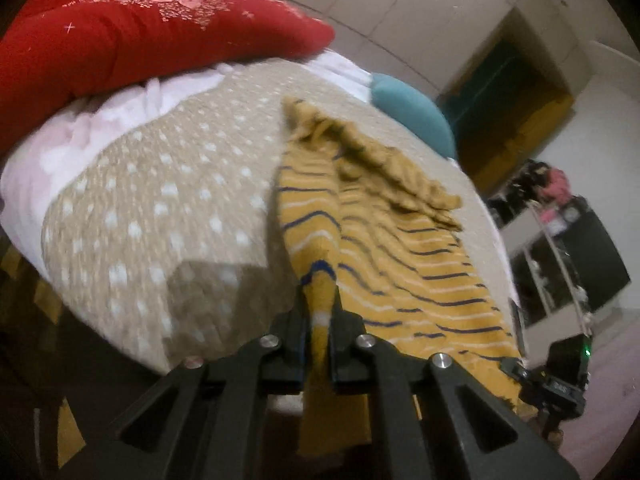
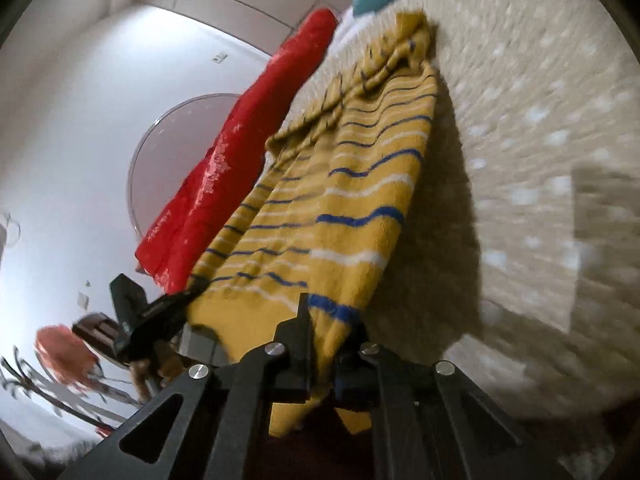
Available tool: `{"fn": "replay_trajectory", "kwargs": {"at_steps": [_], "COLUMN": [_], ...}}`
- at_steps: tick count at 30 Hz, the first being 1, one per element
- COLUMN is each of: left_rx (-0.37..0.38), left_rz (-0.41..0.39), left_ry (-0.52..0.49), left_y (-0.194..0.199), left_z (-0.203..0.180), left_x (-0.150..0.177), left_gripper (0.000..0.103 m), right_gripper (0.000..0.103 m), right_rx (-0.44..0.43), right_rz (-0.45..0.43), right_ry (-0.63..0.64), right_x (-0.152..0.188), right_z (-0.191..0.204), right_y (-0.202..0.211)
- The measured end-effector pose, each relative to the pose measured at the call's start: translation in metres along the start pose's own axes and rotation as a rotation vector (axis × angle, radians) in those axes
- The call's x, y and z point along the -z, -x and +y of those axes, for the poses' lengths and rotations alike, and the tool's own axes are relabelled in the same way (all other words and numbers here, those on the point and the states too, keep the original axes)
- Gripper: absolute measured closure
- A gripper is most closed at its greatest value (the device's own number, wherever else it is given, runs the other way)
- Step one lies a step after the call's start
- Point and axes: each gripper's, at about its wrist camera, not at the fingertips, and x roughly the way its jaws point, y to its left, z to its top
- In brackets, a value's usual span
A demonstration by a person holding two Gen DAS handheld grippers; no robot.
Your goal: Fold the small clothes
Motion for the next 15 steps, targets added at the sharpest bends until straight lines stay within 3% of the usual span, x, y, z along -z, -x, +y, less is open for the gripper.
{"fn": "replay_trajectory", "kwargs": {"at_steps": [4,7,15], "left_rx": [-0.041,-0.069,0.001], "left_rz": [0.073,0.125,0.019], "left_ry": [-0.02,0.022,0.009], "left_y": [-0.015,-0.031,-0.012], "left_z": [0.001,0.014,0.005], "left_x": [0.036,0.045,-0.001], "left_gripper": [0.096,0.096,0.096], "right_gripper": [0.095,0.095,0.095], "right_rx": [0.045,0.042,0.018], "right_rz": [0.034,0.04,-0.02], "right_ry": [-0.045,-0.103,0.011], "right_x": [0.033,0.041,-0.007], "right_z": [-0.024,-0.042,-0.008], "right_y": [0.019,0.019,0.023]}}
